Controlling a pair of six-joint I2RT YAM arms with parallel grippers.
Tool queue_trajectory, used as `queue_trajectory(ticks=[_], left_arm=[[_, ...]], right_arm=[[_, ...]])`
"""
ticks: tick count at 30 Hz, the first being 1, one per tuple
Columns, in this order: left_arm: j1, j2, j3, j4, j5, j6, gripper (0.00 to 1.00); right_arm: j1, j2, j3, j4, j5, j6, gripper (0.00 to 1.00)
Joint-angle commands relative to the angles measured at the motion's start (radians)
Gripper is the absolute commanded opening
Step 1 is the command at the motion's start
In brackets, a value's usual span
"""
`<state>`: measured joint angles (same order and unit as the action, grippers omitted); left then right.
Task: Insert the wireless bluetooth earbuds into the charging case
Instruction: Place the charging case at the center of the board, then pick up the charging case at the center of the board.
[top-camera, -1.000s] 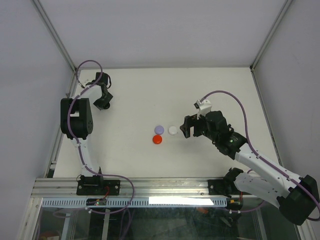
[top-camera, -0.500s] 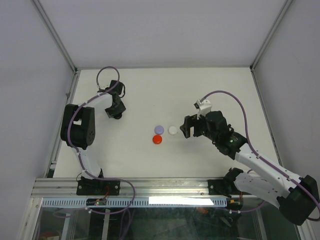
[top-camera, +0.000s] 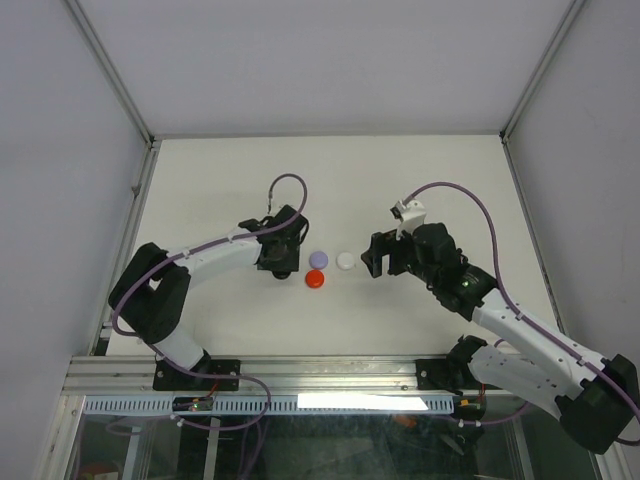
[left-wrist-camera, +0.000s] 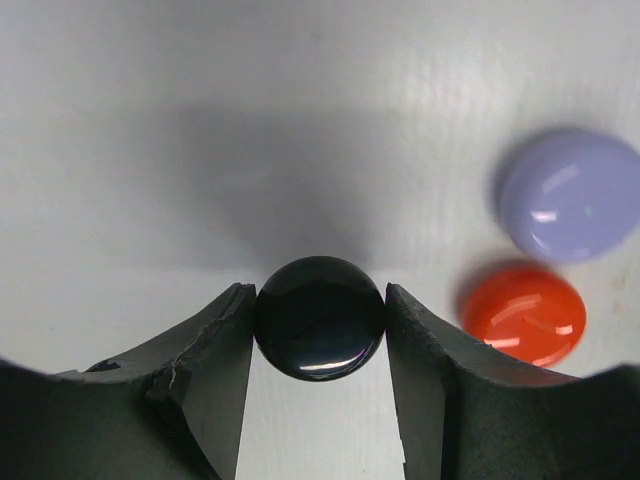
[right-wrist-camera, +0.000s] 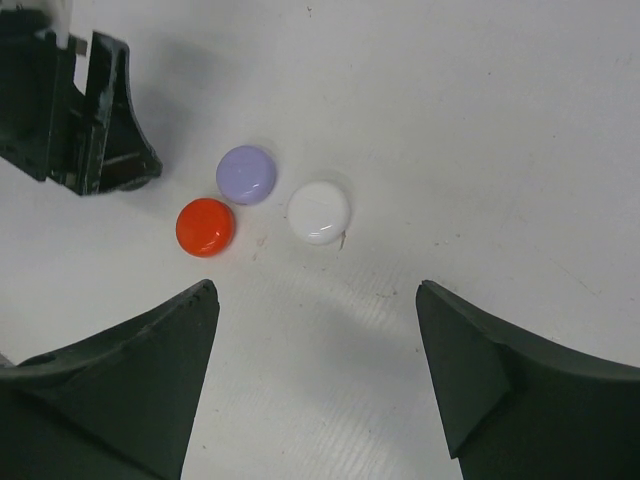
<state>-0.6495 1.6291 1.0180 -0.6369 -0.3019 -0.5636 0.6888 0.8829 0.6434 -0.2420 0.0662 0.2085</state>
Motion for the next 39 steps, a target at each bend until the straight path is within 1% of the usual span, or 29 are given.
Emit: queue_trajectory(ticks=[1,4,6,8,14,17,19,21,22,24,27,34,39], left_arm=[[-0.082,-0.054,-0.048,0.044,0.031,0.063,0.51],[-0.118,-0.044,-0.066,0.06,0.032,0.066,0.54],[-0.122,-0.039,-0.07,0.058,0.024,0.047,0.56],[-0.122,-0.045,-0.076,0.052,0.019,0.011,0.62],[-0.123,-0.079,-0.102,0.018,-0.009,-0.187,0.76],[-0.123,-0.091,-0.111,0.01,0.01,-0.285,0.77],[-0.13,-0.094,-0.109,0.011,0.011,-0.332,0.76],[-0.135,-0.088,-0.105,0.01,-0.007,-0.337,0.74],[-0.135,-0.084,-0.104,0.009,-0.014,-0.37,0.72],[-0.135,-0.07,-0.103,0.0,-0.019,-0.388,0.71],[-0.137,-0.048,-0.102,-0.016,-0.013,-0.401,0.68],[-0.15,-0.01,-0.099,-0.041,-0.058,-0.414,0.6],[-0.172,-0.006,-0.095,-0.044,-0.07,-0.411,0.51]], right_arm=[[-0.005,-0.039,0.013,0.008,0.009,0.024,0.83],[-0.006,-0.051,0.012,-0.007,0.014,0.03,0.83],[-0.005,-0.059,0.013,-0.018,0.018,0.032,0.83],[-0.005,-0.065,0.013,-0.029,0.022,0.033,0.83],[-0.005,-0.077,0.014,-0.045,0.032,0.037,0.83],[-0.006,-0.068,0.018,-0.046,0.032,0.035,0.83],[-0.006,-0.061,0.021,-0.046,0.031,0.035,0.83],[-0.006,-0.056,0.021,-0.045,0.028,0.035,0.83],[-0.006,-0.054,0.022,-0.045,0.026,0.035,0.84],[-0.006,-0.057,0.024,-0.046,0.023,0.033,0.83],[-0.006,-0.064,0.024,-0.052,0.024,0.033,0.84],[-0.005,-0.059,0.027,-0.052,0.017,0.035,0.83],[-0.006,-0.059,0.038,-0.052,0.007,0.03,0.84]])
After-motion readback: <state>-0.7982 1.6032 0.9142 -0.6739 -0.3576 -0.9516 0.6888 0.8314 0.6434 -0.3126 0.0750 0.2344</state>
